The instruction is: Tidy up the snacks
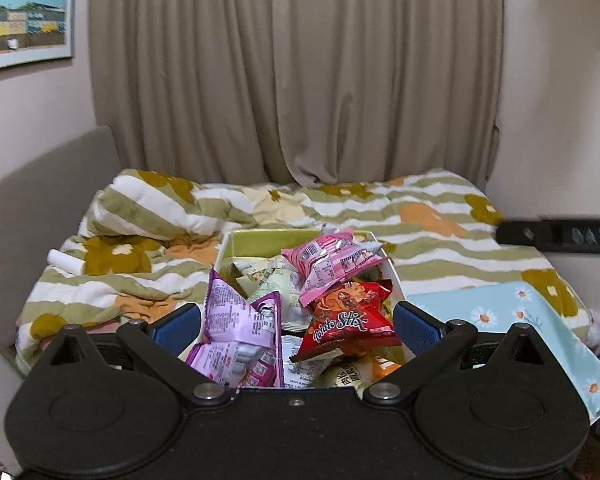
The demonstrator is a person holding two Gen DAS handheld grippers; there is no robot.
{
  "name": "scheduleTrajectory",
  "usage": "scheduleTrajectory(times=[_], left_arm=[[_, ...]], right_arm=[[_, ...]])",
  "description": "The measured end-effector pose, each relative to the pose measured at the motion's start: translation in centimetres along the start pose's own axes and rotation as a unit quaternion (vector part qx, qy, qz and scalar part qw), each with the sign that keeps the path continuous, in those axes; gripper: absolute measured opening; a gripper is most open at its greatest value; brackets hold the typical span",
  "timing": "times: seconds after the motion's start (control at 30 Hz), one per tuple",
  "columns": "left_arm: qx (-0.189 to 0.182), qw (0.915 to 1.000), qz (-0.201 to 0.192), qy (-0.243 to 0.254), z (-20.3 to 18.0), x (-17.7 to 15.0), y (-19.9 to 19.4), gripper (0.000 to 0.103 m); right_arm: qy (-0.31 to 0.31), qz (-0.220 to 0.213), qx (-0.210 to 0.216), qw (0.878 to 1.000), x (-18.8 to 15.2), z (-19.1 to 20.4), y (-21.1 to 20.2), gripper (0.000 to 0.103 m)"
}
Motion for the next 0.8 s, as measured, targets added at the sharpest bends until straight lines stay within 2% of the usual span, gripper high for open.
scheduleTrajectory(times=[0.27, 0.53, 0.8], left_arm=[[0.029, 0.9986, -0.039, -0.019, -2.1, -0.4, -4.1, 0.103], [0.020, 0.9988, -0.040, -0.018, -4.1, -1.3, -5.3, 0.103], [0.013, 0.9992, -0.037, -0.009, -5.3, -1.6, -5.6, 0.103]], right_arm=[[-0.008, 0.012, -0.066, 0.998, -3.0, -3.3, -5.7, 0.103], [-0.003, 0.028, -0.093, 0.995, -5.7, -5.2, -8.5, 0.103], [0.004, 0.032, -0.102, 0.994, -6.3, -6.1, -9.4, 0.103]])
Point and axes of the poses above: each gripper's, at about its wrist camera, not at the fingertips, and y roughly the way its jaws point, z to its left, x to its top, the point moved 4 cm from there along y, roughly the way its jaws point, and after that the axes turned 4 degrees about y, right-handed, at the moved point
